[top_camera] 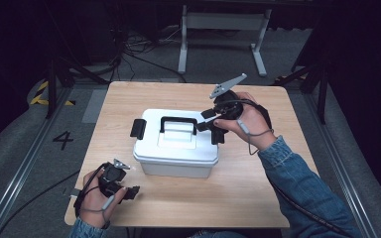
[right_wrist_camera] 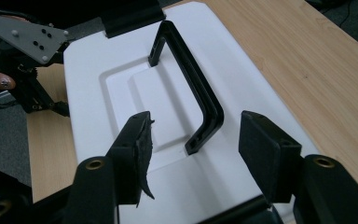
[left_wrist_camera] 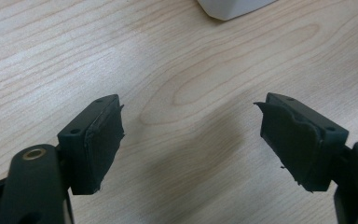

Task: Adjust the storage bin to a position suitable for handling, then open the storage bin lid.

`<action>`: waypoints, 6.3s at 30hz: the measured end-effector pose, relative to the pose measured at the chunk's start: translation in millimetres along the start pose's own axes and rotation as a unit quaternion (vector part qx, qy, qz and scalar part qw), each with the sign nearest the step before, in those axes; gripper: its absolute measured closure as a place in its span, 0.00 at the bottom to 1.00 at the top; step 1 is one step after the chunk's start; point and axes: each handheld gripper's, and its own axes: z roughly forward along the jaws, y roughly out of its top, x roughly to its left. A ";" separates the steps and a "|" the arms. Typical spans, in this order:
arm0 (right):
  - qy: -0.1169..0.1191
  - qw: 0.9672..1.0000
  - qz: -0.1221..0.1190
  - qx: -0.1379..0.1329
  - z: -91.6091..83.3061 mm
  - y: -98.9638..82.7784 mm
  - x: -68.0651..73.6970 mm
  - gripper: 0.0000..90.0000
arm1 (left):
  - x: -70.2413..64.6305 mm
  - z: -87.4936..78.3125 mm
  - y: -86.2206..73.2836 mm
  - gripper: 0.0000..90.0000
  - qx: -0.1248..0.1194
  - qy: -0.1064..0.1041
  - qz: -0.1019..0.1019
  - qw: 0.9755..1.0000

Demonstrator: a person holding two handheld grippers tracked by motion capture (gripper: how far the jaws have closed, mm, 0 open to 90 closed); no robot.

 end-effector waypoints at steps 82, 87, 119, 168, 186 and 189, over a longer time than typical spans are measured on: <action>-0.027 0.996 -0.077 -0.045 -42.9 23.1 -17.2 0.94 | 0.5 2.2 -2.7 0.24 0.002 -0.003 -0.001 1.000; -0.046 0.996 -0.058 -0.053 -60.4 10.5 -28.0 0.94 | -0.2 4.2 0.5 0.24 0.006 -0.005 0.006 1.000; -0.173 0.978 0.110 -0.039 -114.4 -130.9 -120.7 0.94 | -2.2 8.3 6.8 0.24 0.009 -0.005 0.008 1.000; -0.125 0.970 0.210 -0.002 -42.3 -225.8 -159.9 0.94 | -1.1 8.0 2.3 0.24 0.011 0.001 0.006 1.000; -0.166 0.963 0.213 -0.023 -57.2 -214.9 -154.1 0.63 | -0.7 8.0 1.2 0.24 0.013 -0.002 0.005 1.000; -0.170 0.964 0.204 -0.026 -63.7 -210.1 -148.8 0.62 | -0.9 7.9 0.4 0.24 0.013 -0.001 0.003 1.000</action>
